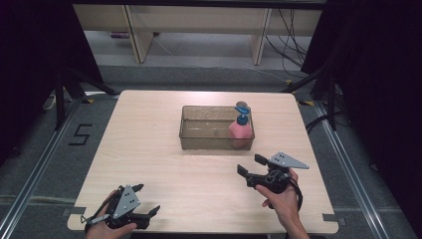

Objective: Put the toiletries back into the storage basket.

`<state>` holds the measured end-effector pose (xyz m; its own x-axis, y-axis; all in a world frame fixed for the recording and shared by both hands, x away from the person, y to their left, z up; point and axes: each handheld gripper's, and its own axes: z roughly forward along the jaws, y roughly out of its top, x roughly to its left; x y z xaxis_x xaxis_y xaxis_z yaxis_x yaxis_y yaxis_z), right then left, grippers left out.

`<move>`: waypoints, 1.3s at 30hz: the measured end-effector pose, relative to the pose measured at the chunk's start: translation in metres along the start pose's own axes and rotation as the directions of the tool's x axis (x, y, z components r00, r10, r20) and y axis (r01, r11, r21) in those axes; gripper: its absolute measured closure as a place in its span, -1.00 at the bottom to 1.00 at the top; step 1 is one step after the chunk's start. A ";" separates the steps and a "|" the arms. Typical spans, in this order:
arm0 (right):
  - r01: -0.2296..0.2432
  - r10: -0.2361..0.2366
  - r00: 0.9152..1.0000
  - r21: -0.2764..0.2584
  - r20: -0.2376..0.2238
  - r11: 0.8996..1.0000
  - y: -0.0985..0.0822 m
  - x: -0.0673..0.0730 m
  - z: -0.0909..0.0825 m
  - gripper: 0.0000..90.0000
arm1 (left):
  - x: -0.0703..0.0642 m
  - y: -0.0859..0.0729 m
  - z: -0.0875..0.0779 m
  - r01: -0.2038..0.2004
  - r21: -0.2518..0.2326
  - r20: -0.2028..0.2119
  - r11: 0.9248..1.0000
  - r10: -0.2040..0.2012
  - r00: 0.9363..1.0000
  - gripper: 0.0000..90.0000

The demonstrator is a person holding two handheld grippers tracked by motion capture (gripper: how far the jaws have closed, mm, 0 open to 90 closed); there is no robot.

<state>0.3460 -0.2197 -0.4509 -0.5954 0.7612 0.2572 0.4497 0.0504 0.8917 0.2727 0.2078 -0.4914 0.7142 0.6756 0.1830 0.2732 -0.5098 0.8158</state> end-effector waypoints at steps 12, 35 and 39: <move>0.050 -0.050 0.999 0.002 0.001 0.999 -0.008 0.006 -0.005 -0.65 | 0.001 0.000 -0.001 -0.009 0.010 0.004 1.000 0.009 1.000 -0.67; 0.067 -0.065 0.997 0.038 -0.045 0.997 -0.027 0.024 -0.013 -0.65 | 0.001 0.000 -0.001 -0.008 0.009 0.004 1.000 0.007 1.000 -0.67; 0.074 -0.071 0.996 0.048 -0.055 0.996 -0.031 0.025 -0.013 -0.65 | 0.002 0.000 -0.001 -0.012 0.010 0.009 1.000 0.012 1.000 -0.67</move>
<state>0.3082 -0.2107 -0.4669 -0.6616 0.7188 0.2134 0.4361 0.1374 0.8893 0.2732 0.2096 -0.4901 0.7232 0.6647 0.1877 0.2714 -0.5233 0.8078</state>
